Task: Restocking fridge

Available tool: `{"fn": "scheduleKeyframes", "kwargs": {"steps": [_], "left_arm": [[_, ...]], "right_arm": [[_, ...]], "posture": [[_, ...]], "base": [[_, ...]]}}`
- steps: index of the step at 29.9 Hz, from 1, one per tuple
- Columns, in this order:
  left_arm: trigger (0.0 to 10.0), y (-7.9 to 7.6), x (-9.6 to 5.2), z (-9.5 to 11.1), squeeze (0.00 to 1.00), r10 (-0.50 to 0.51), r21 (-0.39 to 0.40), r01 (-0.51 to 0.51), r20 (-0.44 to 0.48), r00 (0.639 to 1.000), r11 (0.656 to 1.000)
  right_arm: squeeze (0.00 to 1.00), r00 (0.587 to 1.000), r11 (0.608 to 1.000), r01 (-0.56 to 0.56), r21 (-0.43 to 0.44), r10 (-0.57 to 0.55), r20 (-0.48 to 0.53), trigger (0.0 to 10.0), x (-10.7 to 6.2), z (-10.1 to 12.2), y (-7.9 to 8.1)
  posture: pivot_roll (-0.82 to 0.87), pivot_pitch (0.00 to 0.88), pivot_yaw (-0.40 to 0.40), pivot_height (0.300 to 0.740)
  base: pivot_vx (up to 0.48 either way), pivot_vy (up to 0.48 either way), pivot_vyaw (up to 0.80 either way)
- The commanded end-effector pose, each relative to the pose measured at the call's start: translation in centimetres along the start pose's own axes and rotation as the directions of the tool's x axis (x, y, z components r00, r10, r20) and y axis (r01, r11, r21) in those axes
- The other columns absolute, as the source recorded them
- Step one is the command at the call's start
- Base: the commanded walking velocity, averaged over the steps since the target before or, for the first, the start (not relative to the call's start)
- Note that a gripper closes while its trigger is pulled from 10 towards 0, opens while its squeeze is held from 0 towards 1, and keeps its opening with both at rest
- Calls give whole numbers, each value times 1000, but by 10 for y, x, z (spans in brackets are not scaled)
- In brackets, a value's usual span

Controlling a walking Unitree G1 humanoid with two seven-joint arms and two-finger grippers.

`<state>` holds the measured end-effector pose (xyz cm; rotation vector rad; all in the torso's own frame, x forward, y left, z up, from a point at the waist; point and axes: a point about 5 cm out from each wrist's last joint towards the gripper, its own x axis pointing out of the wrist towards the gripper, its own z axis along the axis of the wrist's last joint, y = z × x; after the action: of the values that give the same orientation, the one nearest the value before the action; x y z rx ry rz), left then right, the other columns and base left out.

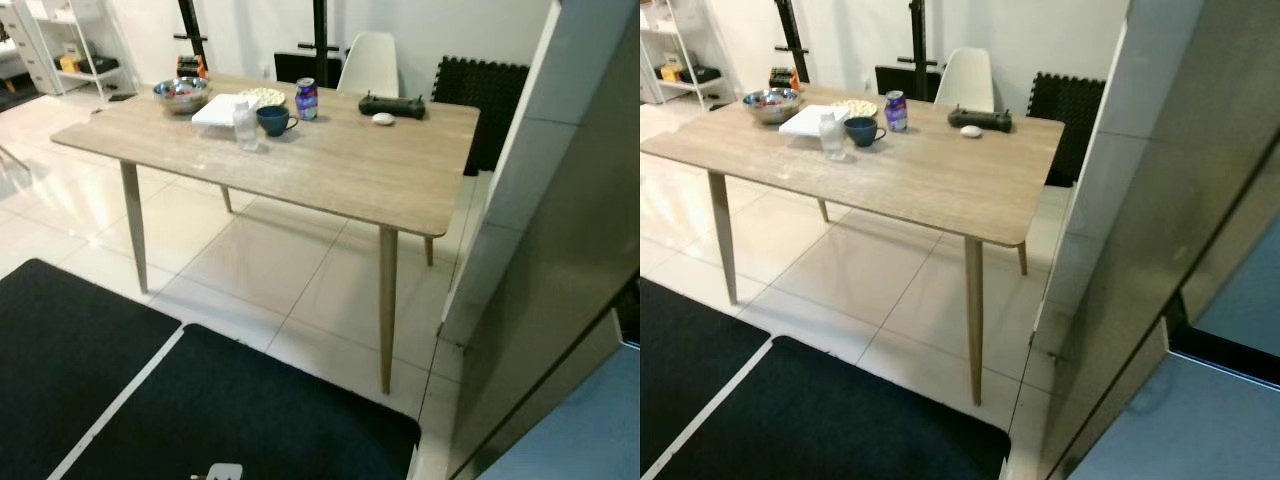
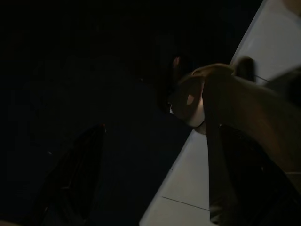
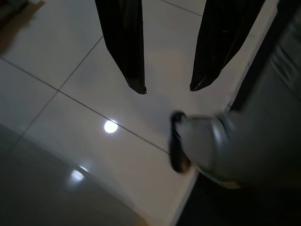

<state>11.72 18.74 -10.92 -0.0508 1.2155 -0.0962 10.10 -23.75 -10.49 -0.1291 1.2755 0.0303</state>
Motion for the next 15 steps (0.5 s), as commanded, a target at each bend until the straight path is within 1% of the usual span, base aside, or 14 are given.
{"fn": "scheduleKeyframes", "kwargs": {"steps": [1, 3, 5, 8, 10, 11, 13, 15], "left_arm": [[10000, 2, -1, -7, 0, 10, 7, -9, -25, 1000, 1000], [10000, 2, -1, -7, 0, 10, 7, -9, -25, 1000, 1000], [10000, 3, -1, -8, 0, 13, 11, -13, -28, 1000, 1000], [10000, 3, -1, -9, 0, 15, 13, -14, -32, 999, 1000], [10000, 4, -2, -10, 0, 17, 16, -17, -36, 999, 1000], [10000, 4, -2, -10, 0, 17, 16, -17, -36, 999, 1000], [10000, 5, -2, -11, 0, 18, 20, -18, -38, 999, 1000], [10000, 5, -2, -11, 0, 19, 21, -18, -38, 999, 1000]], "right_arm": [[0, 1000, 1000, 1, -15, -1, 3, 10000, 1, 3, 3], [0, 1000, 1000, 1, -15, -1, 3, 10000, 1, 3, 3], [0, 1000, 1000, -5, -19, 5, 3, 10000, 2, 4, 8], [0, 1000, 1000, -8, -21, 9, 4, 10000, 2, 4, 11], [0, 1000, 1000, -14, -27, 14, 5, 10000, 3, 6, 17], [0, 1000, 1000, -14, -27, 14, 5, 10000, 3, 6, 17], [0, 1000, 999, -20, -33, 20, 9, 10000, 4, 9, 23], [0, 1000, 999, -21, -35, 22, 10, 10000, 5, 11, 24]], "posture": [[-90, 0, -14, 740], [-90, 0, -14, 740], [-88, 0, -12, 740], [-88, 0, -13, 740], [-87, 0, -13, 740], [-87, 0, -13, 740], [-87, 0, -13, 740], [-87, 0, -13, 740]], "base": [[0, 0, 775], [0, 0, 775], [0, 0, 775], [0, 0, 775], [0, 0, 775], [0, 0, 775], [0, 0, 775], [0, 0, 775]]}}
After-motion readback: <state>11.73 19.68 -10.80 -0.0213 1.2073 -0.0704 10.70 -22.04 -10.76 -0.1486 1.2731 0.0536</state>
